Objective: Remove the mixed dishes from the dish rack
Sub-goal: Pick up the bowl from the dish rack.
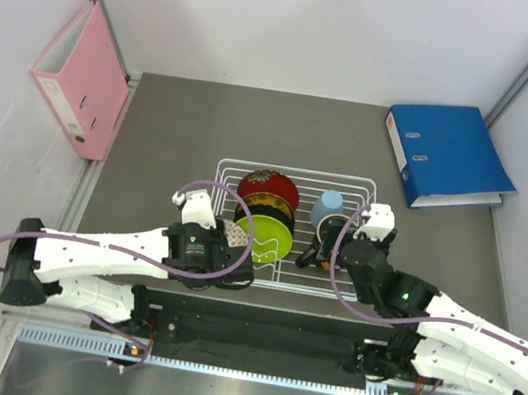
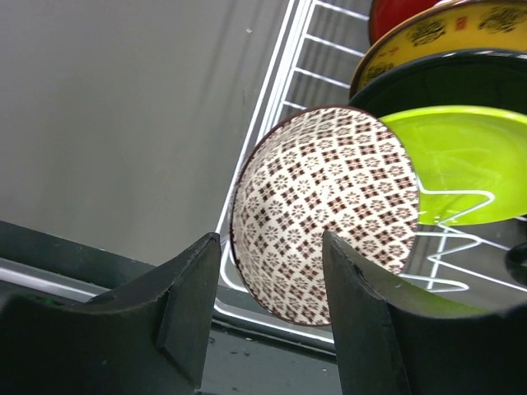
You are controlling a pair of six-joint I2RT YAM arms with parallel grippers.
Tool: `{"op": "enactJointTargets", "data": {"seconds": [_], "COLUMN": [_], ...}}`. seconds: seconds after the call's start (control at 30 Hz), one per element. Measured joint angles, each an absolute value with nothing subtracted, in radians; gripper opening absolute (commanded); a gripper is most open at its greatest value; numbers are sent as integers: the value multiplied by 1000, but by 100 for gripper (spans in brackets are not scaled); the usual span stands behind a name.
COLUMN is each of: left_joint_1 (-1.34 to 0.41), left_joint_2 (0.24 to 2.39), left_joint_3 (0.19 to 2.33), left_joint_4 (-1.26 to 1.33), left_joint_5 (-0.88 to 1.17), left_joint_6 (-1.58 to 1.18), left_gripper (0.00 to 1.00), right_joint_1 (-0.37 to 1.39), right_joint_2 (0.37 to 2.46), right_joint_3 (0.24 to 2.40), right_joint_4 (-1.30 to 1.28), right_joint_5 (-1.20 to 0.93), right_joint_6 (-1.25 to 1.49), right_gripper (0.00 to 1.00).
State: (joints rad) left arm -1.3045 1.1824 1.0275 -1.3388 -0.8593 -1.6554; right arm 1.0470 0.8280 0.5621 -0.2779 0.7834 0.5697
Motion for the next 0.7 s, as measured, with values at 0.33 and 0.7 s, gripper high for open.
{"op": "enactJointTargets", "data": {"seconds": [0.33,0.7], "left_joint_1": [-1304,-1302], "left_joint_2": [1192,1220], "left_joint_3": [932,951], "left_joint_4": [-1336,-1344], "left_joint_5": [-848,-907], "left_joint_6": [-1641,-1622], "left_gripper": [21,0], "right_joint_1": [1047,1047], "right_joint_2": [842,847], "right_joint_3": [561,555], "right_joint_4": [-277,-276], "right_joint_5": [782,780], "right_joint_6": [570,569], "right_gripper": [100,100]}}
